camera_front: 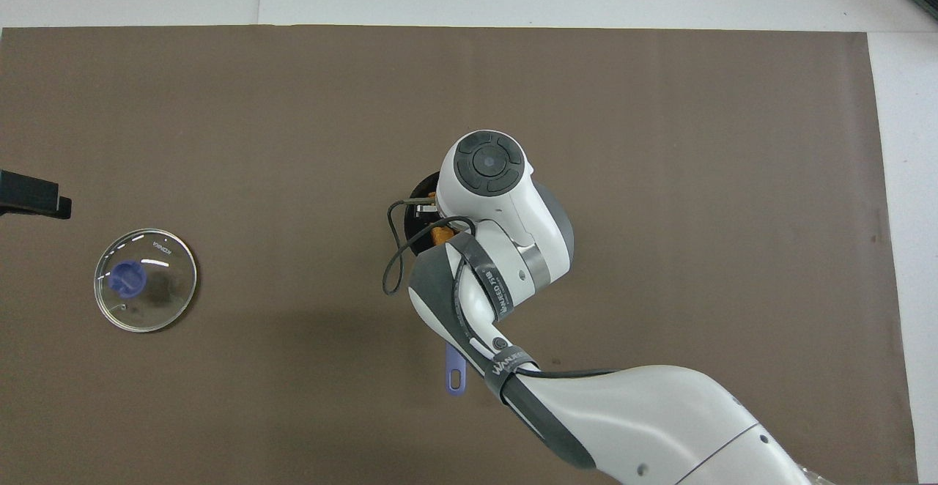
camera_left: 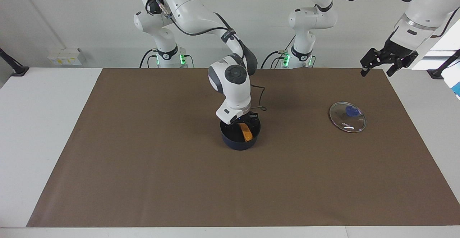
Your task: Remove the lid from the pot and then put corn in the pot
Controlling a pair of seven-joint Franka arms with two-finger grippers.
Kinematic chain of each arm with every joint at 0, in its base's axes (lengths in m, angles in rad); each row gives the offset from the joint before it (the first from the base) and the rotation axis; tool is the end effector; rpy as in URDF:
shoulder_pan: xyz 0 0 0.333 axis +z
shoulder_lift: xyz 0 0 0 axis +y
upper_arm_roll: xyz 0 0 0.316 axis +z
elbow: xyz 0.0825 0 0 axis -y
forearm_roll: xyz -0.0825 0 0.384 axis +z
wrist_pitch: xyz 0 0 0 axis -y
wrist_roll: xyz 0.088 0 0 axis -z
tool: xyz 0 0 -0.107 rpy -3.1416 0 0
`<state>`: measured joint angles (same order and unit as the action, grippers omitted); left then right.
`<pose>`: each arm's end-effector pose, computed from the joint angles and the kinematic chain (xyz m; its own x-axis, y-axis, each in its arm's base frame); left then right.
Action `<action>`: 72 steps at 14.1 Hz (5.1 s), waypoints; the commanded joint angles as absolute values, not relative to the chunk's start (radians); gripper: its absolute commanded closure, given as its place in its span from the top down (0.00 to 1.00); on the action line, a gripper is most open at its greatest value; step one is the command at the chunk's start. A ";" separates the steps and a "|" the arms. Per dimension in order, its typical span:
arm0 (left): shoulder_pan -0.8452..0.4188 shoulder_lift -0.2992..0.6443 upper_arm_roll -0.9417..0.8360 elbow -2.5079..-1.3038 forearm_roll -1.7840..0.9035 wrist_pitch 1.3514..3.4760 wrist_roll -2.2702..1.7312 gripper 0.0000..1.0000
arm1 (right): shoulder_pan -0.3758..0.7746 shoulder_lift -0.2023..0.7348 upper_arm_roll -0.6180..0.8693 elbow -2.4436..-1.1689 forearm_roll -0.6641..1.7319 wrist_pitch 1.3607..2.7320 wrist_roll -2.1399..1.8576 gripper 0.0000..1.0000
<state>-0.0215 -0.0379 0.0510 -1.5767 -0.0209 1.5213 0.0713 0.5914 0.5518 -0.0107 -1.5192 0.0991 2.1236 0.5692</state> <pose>0.5376 0.0141 0.6381 0.9990 -0.0429 -0.0159 -0.0425 -0.9988 0.0240 0.5872 0.3920 0.3450 0.9993 -0.0365 -0.0011 -0.0365 -0.9947 -0.0957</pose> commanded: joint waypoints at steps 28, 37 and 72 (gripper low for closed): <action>-0.035 0.037 0.052 -1.424 0.005 1.399 0.094 1.00 | 0.117 -0.118 -0.123 -1.497 0.003 1.437 0.091 1.00; -0.037 0.037 0.052 -1.424 0.005 1.399 0.094 1.00 | 0.106 -0.069 -0.124 -1.551 0.029 1.488 -0.035 1.00; -0.035 0.035 0.052 -1.424 0.005 1.399 0.092 1.00 | 0.097 -0.089 -0.118 -1.597 -0.020 1.508 -0.054 1.00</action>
<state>-0.0343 0.0398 0.0496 -1.4320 -0.0118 1.4154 0.0825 0.1057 -0.0646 -0.1243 -1.5706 -0.0280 1.5125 -0.0234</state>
